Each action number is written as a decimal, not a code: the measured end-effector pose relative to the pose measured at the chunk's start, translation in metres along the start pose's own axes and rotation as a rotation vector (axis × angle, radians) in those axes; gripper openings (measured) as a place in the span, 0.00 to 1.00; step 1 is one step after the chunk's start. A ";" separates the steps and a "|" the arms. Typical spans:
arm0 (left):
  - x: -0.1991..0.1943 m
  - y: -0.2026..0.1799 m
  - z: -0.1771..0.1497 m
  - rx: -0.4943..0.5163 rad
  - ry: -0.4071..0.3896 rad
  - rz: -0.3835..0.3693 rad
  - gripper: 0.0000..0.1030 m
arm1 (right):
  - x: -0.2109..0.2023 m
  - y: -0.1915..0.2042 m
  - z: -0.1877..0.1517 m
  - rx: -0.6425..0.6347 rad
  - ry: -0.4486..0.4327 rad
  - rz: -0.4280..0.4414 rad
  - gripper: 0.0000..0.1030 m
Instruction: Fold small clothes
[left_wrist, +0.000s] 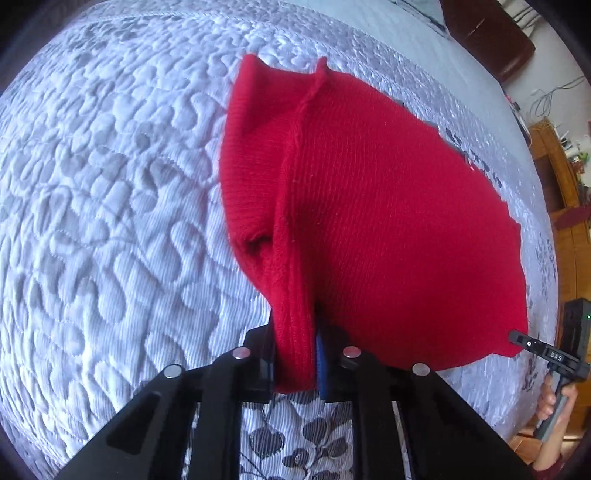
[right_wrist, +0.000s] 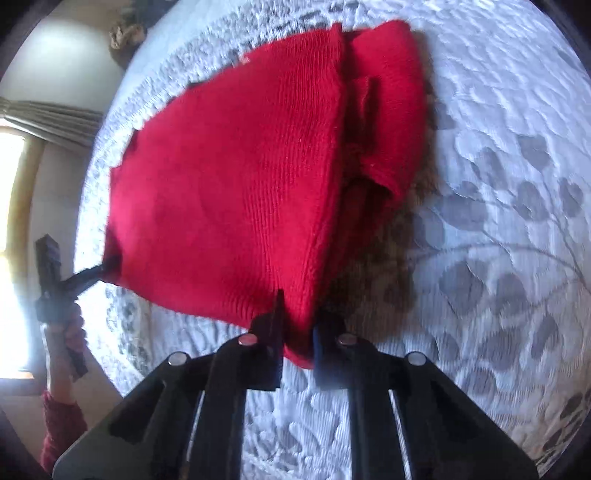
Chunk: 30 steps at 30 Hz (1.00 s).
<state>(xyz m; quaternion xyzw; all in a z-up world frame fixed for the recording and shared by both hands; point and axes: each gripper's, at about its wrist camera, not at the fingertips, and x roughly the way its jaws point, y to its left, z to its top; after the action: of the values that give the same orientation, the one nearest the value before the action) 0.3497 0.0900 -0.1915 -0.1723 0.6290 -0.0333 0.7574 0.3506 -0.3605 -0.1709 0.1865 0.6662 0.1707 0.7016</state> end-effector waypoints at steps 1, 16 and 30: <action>-0.005 -0.001 -0.004 0.002 -0.009 -0.002 0.15 | -0.005 -0.001 -0.003 -0.006 -0.003 0.007 0.09; -0.067 -0.024 -0.137 0.113 0.002 -0.009 0.15 | -0.075 -0.011 -0.133 -0.062 0.028 -0.021 0.09; -0.045 -0.014 -0.234 0.132 0.000 0.030 0.17 | -0.051 -0.046 -0.212 -0.009 0.029 -0.101 0.11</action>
<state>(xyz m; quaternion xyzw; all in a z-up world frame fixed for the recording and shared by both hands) 0.1173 0.0380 -0.1796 -0.1127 0.6280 -0.0634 0.7674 0.1358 -0.4178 -0.1581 0.1468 0.6841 0.1407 0.7005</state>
